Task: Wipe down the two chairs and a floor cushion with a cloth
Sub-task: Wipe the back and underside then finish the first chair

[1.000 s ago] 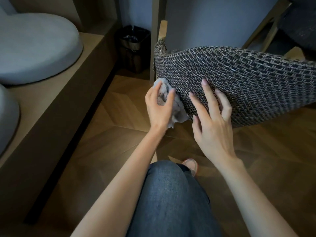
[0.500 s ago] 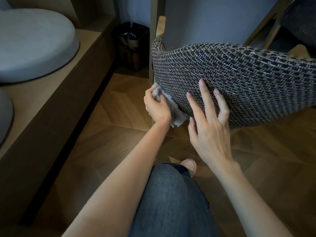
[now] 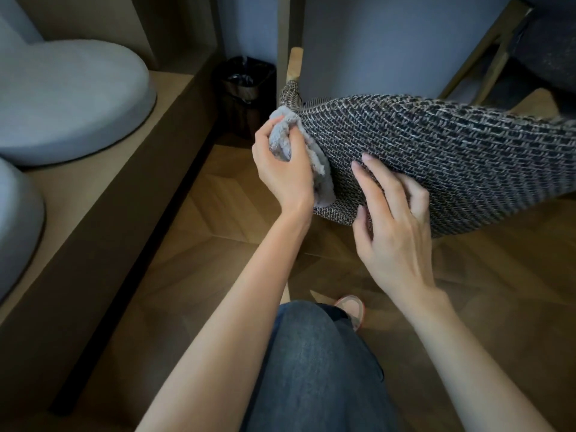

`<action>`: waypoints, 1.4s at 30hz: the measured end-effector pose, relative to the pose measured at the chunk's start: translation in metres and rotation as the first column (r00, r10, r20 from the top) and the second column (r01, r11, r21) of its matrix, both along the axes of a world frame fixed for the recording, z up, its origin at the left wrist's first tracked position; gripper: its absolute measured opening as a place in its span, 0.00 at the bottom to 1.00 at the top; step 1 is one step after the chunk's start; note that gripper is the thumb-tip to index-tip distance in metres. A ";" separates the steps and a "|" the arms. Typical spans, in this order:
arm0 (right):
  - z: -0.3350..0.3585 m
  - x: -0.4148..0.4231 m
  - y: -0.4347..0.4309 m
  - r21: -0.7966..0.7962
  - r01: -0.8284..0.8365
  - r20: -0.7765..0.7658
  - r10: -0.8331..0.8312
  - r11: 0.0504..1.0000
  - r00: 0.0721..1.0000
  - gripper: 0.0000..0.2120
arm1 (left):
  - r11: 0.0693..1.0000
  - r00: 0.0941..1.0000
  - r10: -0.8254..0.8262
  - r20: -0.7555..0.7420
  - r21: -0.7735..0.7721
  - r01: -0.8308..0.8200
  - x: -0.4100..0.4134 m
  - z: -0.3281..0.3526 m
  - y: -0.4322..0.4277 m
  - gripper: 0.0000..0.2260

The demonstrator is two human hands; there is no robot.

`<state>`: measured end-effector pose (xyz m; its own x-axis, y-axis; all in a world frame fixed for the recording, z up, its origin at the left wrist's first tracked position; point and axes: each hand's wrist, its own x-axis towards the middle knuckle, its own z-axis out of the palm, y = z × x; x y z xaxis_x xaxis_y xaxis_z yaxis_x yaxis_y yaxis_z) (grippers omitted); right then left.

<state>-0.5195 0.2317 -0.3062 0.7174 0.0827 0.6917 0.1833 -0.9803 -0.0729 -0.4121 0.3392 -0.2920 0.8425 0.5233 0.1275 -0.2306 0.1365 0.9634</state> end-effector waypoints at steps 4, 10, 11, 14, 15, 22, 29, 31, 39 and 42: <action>0.005 0.005 -0.005 -0.015 -0.028 0.034 0.029 0.999 0.999 0.23 | 0.999 0.997 0.030 -0.077 0.022 -0.029 0.016 -0.019 -0.001 0.08; -0.003 0.007 -0.006 -0.072 -0.002 0.041 0.005 0.997 0.999 0.25 | 0.999 0.956 -0.007 -0.293 0.049 0.022 0.039 -0.057 0.006 0.06; -0.003 0.008 -0.006 -0.074 -0.001 0.040 0.004 0.997 0.999 0.25 | 0.999 0.943 -0.023 -0.333 0.036 0.038 0.040 -0.063 0.008 0.06; -0.003 0.008 -0.006 -0.078 0.000 0.037 0.003 0.997 0.999 0.26 | 0.999 0.922 -0.046 -0.384 -0.038 0.033 0.041 -0.064 0.013 0.07; -0.003 0.008 -0.006 -0.080 0.000 0.037 0.003 0.997 0.999 0.26 | 0.999 0.936 -0.020 -0.351 -0.044 0.005 0.042 -0.057 0.015 0.08; -0.001 0.007 -0.005 -0.052 -0.006 0.011 0.007 0.999 1.000 0.25 | 1.000 1.000 0.016 -0.019 0.011 -0.015 0.063 0.007 0.024 0.06; -0.005 0.008 -0.006 -0.069 0.001 0.011 0.000 0.998 1.000 0.26 | 0.997 0.956 -0.075 -0.284 0.004 0.079 0.070 -0.046 0.020 0.05; -0.007 0.008 -0.006 -0.069 0.005 0.008 -0.005 0.998 1.000 0.27 | 0.995 0.929 -0.097 -0.357 -0.007 0.101 0.066 -0.061 0.018 0.06; -0.007 0.003 -0.006 -0.054 -0.003 -0.064 0.000 0.999 0.998 0.28 | 0.986 0.910 -0.148 -0.387 0.016 0.166 0.038 -0.045 0.024 0.07; -0.001 -0.004 -0.002 -0.001 -0.043 -0.137 0.042 0.999 0.990 0.29 | 0.962 0.915 -0.270 -0.298 -0.057 0.265 0.008 -0.010 0.025 0.08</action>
